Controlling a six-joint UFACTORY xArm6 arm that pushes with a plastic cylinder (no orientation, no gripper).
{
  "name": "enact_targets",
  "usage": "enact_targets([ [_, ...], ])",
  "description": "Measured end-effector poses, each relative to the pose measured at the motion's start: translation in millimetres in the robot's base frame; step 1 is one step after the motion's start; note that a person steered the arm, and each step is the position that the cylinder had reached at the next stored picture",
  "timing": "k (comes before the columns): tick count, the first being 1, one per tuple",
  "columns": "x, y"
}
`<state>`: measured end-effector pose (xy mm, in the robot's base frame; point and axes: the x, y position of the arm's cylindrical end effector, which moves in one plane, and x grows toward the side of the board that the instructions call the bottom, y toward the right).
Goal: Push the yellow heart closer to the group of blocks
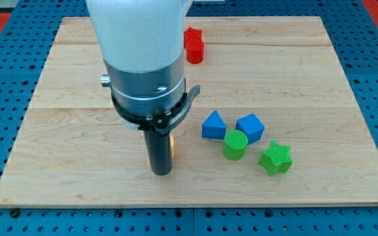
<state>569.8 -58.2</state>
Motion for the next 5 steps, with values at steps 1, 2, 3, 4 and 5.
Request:
enact_targets([
  [1, -22.8, -65.8],
  [2, -53.8, -37.9],
  [3, -57.4, 18.3],
  [4, -57.4, 39.6],
  [5, -62.3, 45.9],
])
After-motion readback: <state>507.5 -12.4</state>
